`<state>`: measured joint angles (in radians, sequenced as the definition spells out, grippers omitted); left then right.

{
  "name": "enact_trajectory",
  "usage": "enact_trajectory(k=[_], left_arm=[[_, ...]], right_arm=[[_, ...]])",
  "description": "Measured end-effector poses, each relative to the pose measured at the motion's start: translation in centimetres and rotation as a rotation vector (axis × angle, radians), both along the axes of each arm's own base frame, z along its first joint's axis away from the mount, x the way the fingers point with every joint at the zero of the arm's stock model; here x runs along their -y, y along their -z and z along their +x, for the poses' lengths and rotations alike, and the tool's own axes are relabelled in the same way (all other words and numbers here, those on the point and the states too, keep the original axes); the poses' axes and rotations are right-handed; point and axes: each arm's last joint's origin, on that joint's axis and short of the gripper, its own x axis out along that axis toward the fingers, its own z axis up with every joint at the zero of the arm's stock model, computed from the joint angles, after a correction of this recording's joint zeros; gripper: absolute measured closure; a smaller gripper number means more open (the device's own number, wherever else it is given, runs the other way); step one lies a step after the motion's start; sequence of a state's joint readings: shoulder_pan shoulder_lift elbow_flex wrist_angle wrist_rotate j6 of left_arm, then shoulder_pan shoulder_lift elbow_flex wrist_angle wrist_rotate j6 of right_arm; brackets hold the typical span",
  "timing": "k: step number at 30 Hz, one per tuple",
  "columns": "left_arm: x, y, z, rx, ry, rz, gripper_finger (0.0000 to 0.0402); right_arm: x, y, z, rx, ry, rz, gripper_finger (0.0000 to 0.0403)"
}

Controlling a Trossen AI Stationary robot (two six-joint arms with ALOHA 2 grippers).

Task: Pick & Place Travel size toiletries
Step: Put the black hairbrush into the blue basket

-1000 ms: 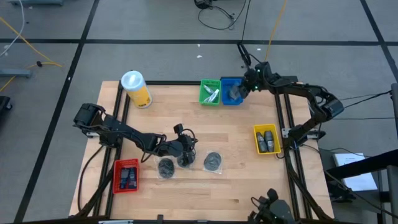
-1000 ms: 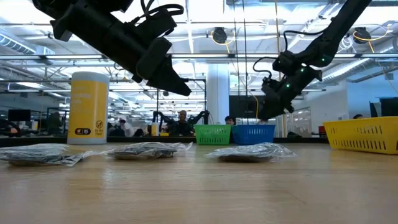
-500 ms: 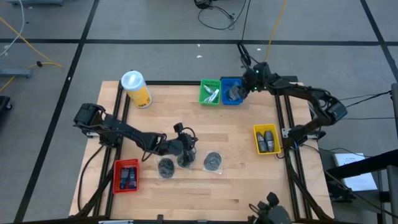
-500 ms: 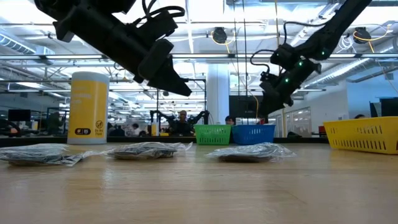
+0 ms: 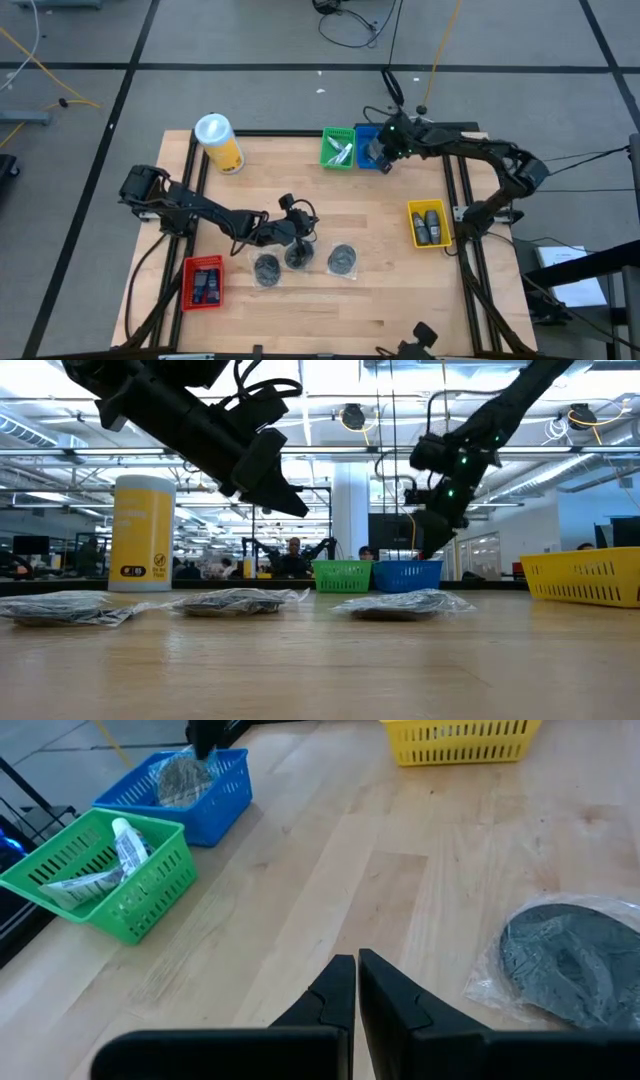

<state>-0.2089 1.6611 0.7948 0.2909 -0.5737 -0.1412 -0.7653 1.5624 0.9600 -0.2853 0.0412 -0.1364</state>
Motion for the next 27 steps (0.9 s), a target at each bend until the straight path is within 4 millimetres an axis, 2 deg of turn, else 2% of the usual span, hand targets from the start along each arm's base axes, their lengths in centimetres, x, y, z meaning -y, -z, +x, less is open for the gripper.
enact_trajectory(k=[7,14,18,24,27], left_arm=[[0.0,0.0,0.0,-0.002,0.0,0.0,0.0382],[0.0,0.0,0.0,-0.002,0.0,0.0,0.0382],[0.0,0.0,0.0,-0.003,0.0,0.0,0.0382],[0.0,0.0,0.0,-0.006,0.004,0.007,0.0382],[0.0,0.0,0.0,-0.008,0.004,0.007,0.0382]], right_arm=[[1.5,2.9,1.0,-0.075,0.041,-0.074,0.0397],[2.3,3.7,1.9,-0.09,-0.018,-0.177,0.0402],[1.6,2.7,2.2,-0.1,-0.084,-0.212,0.0402],[-0.4,-0.1,1.9,-0.05,-0.202,-0.176,0.0402],[-0.5,-1.5,1.7,0.029,-0.114,-0.204,0.0402]])
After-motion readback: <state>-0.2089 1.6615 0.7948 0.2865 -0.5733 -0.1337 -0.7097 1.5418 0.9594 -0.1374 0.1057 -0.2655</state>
